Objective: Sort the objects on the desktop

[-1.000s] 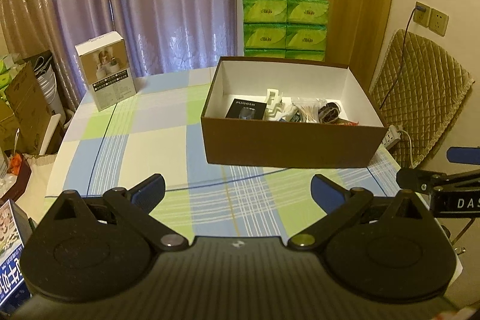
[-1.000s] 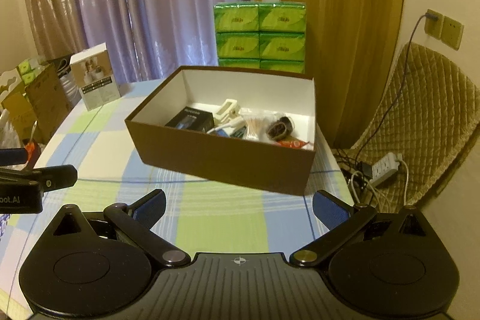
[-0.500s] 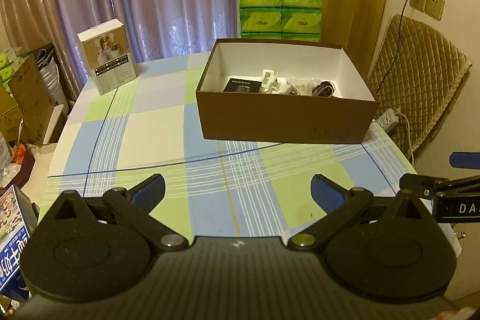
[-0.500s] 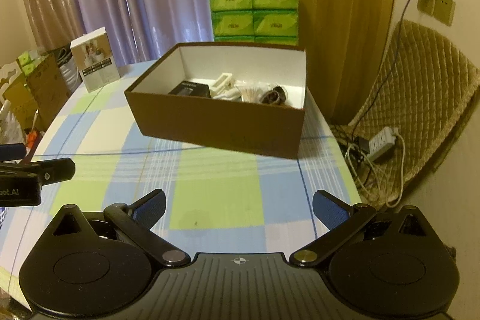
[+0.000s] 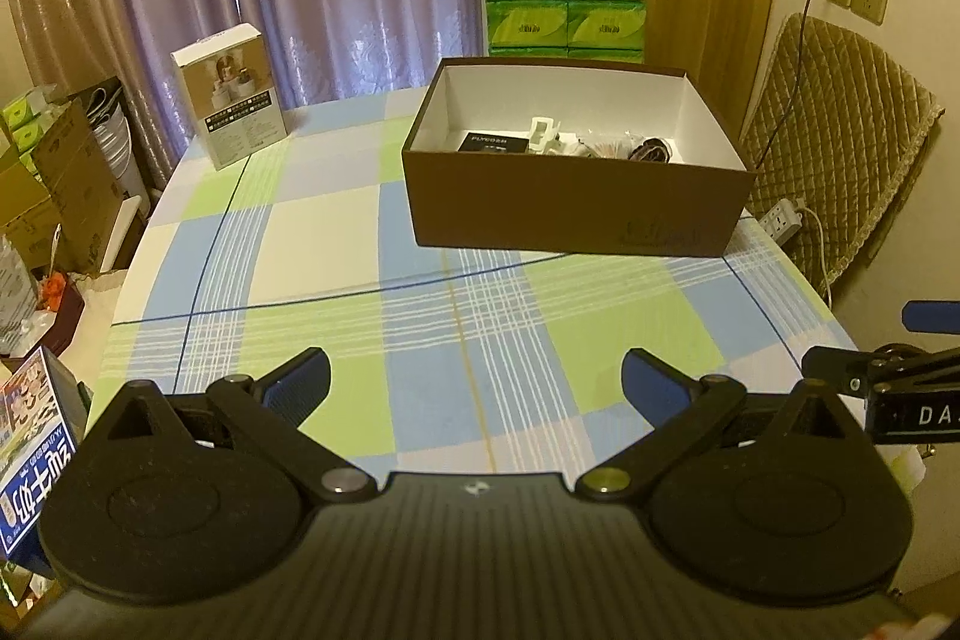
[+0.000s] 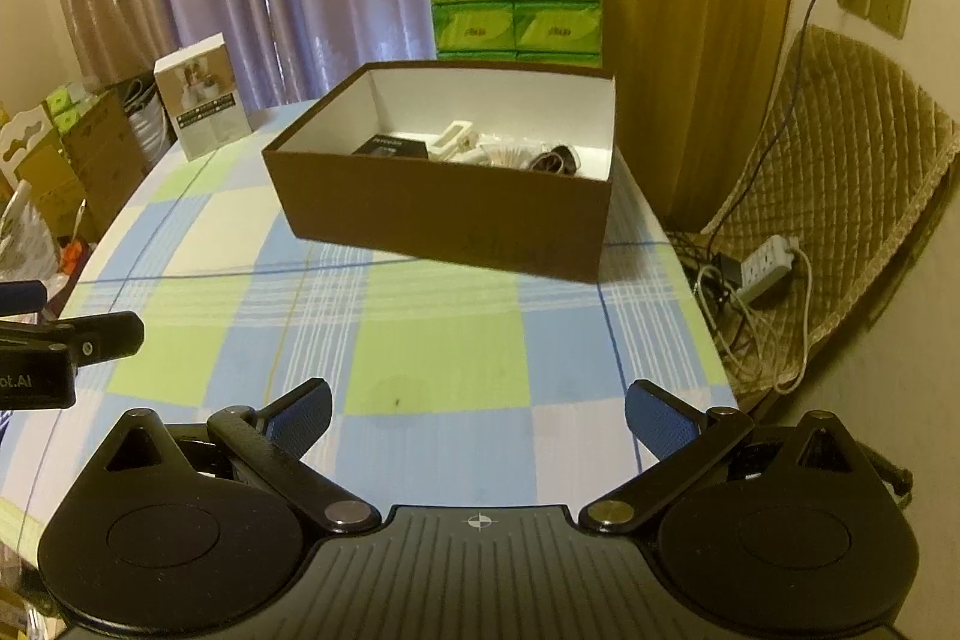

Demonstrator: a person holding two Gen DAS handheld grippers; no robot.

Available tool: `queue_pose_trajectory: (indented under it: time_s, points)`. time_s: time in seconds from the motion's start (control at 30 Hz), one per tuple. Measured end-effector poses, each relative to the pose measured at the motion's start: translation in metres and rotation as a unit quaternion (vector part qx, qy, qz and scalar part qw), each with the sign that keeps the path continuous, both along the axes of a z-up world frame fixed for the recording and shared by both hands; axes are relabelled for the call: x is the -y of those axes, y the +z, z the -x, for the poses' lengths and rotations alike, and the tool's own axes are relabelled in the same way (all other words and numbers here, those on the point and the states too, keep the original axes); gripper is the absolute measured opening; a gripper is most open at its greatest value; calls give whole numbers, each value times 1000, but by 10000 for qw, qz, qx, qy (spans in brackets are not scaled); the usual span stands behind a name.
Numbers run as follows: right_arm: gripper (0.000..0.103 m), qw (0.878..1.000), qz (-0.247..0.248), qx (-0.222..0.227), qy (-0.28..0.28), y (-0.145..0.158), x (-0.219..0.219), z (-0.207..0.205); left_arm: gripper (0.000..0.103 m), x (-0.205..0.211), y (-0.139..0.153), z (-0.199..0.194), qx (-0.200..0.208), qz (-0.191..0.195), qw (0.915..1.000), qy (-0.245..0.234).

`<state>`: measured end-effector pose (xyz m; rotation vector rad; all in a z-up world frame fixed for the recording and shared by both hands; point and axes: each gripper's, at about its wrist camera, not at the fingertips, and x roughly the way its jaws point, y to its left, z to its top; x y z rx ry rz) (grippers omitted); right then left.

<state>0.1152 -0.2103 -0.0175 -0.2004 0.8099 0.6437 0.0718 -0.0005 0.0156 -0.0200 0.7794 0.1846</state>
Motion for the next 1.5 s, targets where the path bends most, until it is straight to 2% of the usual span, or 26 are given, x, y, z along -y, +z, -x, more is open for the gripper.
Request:
queue_pose_trajectory:
  time_s: [0.8,1.5]
  points:
    - [101,9995,150,-214,181,-17,5,6,102,12,-16,17,-341,39,9994,57]
    - [101,9996,161,-237,34,-18,-20,-23,102,-4,-12,-18,-292,9,9996,1]
